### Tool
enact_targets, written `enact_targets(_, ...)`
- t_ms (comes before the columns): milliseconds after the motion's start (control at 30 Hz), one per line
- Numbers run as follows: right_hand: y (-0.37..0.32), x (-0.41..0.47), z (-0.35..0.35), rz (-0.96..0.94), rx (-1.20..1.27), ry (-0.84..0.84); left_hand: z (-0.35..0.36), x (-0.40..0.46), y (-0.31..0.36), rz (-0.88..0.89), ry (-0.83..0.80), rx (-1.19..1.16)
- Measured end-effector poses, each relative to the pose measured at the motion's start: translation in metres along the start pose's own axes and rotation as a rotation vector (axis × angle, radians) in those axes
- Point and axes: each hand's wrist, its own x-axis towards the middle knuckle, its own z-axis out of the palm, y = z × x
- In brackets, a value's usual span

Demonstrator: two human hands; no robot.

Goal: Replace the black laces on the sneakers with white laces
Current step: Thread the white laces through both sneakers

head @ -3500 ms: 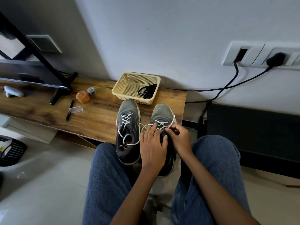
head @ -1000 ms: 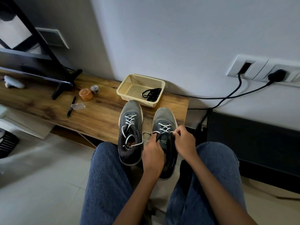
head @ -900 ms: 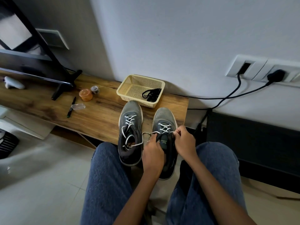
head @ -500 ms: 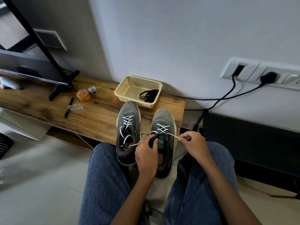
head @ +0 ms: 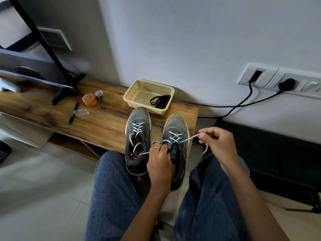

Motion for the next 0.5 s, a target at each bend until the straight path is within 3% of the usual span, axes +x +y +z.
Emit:
enact_targets(333,-0.041,-0.011,-0.004,0.007,0.292,-0.101,0.000,0.001,0.000,-0.010,0.034,-0.060)
enact_targets(500,-0.081,-0.020,-0.017,-0.084,0.371,-0.110,0.000,0.001,-0.001,-0.024,0.022,-0.059)
